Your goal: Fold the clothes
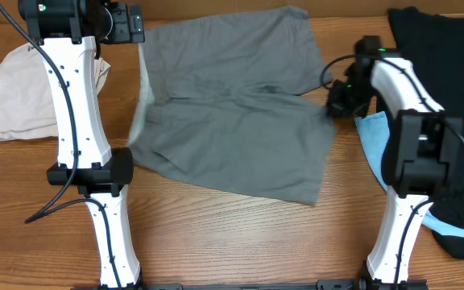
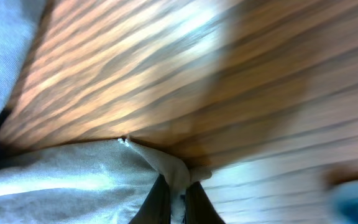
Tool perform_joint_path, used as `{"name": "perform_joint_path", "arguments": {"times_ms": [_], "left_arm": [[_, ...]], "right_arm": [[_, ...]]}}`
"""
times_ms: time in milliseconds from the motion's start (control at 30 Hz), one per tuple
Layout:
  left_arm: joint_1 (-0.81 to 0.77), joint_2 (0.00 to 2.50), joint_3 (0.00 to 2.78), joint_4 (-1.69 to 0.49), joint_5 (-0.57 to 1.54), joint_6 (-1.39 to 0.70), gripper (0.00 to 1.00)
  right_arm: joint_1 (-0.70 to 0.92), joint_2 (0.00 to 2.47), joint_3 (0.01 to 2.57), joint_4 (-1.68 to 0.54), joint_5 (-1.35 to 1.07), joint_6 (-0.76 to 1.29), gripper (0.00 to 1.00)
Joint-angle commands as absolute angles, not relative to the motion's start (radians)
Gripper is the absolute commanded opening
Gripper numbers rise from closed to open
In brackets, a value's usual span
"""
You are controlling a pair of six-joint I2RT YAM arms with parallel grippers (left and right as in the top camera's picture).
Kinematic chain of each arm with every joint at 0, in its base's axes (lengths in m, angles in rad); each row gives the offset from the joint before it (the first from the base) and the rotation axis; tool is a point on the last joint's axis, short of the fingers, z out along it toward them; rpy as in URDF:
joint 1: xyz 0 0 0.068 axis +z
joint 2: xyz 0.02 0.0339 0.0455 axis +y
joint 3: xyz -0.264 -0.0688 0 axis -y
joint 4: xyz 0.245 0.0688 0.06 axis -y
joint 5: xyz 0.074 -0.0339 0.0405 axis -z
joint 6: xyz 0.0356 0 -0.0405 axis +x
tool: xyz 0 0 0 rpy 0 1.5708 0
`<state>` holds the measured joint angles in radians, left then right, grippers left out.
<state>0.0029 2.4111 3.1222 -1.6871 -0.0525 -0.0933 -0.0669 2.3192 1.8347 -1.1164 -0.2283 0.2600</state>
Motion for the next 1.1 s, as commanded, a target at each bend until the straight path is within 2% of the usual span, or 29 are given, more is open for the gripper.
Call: {"name": "perform_joint_path", "arguments": {"times_ms": [0,133,233,300,367,433,500,600,733,900,1067], "left_arm": [[0.013,2.387,3.142,-1.689,-0.089,-0.067,1.00],[0.013,2.354,3.142,-1.689,-0.085,-0.089,1.00],[0.013,2.285,3.142,-1.689,-0.085,-0.122,1.00],[0.012,2.229,3.142,-1.689,-0.084,-0.150,1.00],[0.013,2.168,3.142,-1.689,-0.061,-0.184,1.00],[0.013,2.118,3.141,-1.689,-0.019,-0.193,1.00],[0.012,2.077,3.129,-1.690,0.023,-0.195,1.00],[0.012,2.002,3.044,-1.690,0.043,-0.195,0.99],[0.013,1.856,2.781,-1.689,0.015,-0.195,1.00],[0.012,1.676,2.354,-1.689,-0.035,-0.276,1.00],[0.005,1.637,1.956,-1.666,-0.057,-0.373,1.00]], "right_arm": [[-0.069,2.357,1.901,-1.155,-0.197,0.191,0.05],[-0.068,2.326,2.093,-1.319,-0.197,0.173,0.08],[-0.067,2.263,2.276,-1.451,-0.197,0.170,0.20],[-0.067,2.212,2.395,-1.531,-0.197,0.171,0.34],[-0.066,2.154,2.511,-1.605,-0.205,0.182,0.66],[-0.064,2.101,2.604,-1.662,-0.204,0.205,0.84],[-0.063,2.056,2.663,-1.694,-0.206,0.210,0.90],[-0.057,1.946,2.663,-1.694,-0.215,0.217,0.92],[-0.046,1.775,2.562,-1.694,-0.211,0.244,1.00],[-0.010,1.504,2.210,-1.694,-0.164,0.328,1.00],[0.064,1.301,1.797,-1.663,-0.082,0.459,1.00]]}}
